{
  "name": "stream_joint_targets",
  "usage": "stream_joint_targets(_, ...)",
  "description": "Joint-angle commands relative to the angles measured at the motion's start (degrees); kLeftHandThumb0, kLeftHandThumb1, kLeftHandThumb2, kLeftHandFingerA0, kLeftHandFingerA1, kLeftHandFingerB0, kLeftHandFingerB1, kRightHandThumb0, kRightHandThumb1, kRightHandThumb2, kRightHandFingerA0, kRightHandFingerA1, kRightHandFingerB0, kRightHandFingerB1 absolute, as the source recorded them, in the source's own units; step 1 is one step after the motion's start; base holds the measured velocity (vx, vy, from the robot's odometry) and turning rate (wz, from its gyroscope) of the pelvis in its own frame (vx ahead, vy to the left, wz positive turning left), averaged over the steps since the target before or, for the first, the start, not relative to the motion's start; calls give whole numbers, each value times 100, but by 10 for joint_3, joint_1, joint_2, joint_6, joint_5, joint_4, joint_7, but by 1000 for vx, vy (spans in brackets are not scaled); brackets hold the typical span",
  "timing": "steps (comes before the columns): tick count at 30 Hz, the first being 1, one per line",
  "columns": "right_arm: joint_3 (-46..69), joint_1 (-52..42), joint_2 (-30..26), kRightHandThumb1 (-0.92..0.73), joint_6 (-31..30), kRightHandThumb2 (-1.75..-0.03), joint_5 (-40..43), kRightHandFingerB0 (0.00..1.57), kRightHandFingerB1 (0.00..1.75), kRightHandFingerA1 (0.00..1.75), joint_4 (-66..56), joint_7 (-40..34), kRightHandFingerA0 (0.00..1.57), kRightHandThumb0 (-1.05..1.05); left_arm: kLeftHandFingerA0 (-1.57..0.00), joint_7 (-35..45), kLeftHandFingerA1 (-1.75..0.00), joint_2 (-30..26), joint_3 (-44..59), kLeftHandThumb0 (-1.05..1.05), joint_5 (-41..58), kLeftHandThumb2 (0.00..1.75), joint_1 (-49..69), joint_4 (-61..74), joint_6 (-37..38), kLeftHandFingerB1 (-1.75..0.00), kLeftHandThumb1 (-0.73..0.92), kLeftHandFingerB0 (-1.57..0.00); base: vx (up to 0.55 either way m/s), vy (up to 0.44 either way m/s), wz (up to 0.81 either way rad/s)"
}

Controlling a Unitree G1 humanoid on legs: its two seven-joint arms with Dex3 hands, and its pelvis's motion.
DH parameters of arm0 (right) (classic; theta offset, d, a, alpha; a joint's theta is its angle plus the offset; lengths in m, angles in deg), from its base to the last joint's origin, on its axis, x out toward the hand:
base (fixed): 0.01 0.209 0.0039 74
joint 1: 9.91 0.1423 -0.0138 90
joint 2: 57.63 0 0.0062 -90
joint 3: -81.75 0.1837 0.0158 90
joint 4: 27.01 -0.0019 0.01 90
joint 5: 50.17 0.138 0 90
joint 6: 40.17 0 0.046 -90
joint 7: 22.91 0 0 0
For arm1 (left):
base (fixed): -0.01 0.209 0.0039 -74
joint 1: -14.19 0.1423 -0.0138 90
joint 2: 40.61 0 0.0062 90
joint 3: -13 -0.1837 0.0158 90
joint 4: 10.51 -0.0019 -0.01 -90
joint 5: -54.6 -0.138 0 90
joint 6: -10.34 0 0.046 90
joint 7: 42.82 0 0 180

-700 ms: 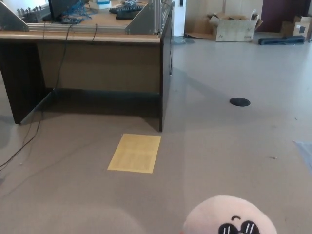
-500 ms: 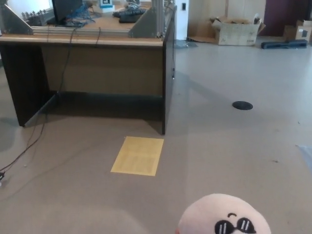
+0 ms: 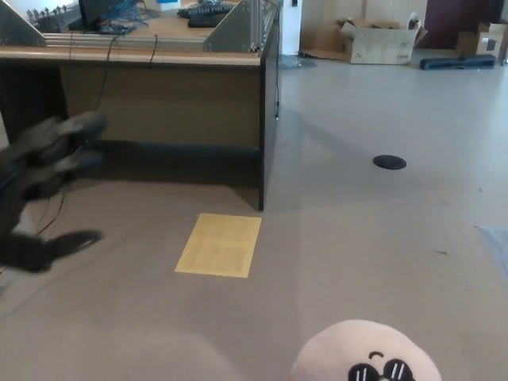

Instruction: The robot extends its left hand to pick up an emotional support dumpling from the palm of a person and brings its hand down by its side. Then it extends its arm again to hand the dumpling back to the person.

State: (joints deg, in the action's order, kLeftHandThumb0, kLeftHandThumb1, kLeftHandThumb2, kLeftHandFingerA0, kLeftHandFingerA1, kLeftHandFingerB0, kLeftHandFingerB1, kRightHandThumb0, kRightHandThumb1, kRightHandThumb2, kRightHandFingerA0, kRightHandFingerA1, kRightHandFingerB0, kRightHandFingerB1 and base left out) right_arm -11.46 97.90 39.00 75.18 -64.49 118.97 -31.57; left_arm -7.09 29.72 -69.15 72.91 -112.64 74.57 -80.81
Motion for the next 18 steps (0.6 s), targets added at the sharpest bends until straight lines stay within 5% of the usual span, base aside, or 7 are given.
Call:
stream_joint_targets(1,1,24,-16,-63,36,-58,-5,46,40,58,15,-23,78,-35,0,128,-18,-43,-91,-64,42,81,-124,78,-154,-15,36,0,0,0,0)
stream_joint_targets(5,3,32,-17,-64,31,-58,-2,47,41,59,17,-18,78,-34,0,138,-17,-39,-151,-67,23,82,-171,136,-187,-12,37,0,0,0,0)
stream_joint_targets(6,2,34,-16,-64,32,-58,-4,48,41,59,18,-20,78,-35,0,142,-22,-39,-165,-86,21,60,-180,151,-195,-11,45,0,0,0,0)
stream_joint_targets(9,1,34,-15,-63,39,-58,-5,49,42,59,22,-23,77,-36,0,148,-28,-32,-190,-85,18,55,-191,176,-202,-12,47,0,0,0,0)
stream_joint_targets(10,0,32,-15,-63,40,-58,-6,49,41,58,23,-23,77,-36,0,146,-22,-31,-199,-66,17,83,-190,194,-209,-10,35,0,0,0,0)
stream_joint_targets(12,-4,24,-15,-52,39,-81,-9,45,53,67,22,-24,70,-43,0,145,-16,-26,-215,-72,23,84,-186,229,-220,0,41,0,0,0,0)
stream_joint_targets(18,-8,39,-21,-64,22,-59,-10,56,43,56,26,-13,72,-37,0,170,-4,-29,-254,-71,21,83,-177,264,-247,0,38,0,0,0,0)
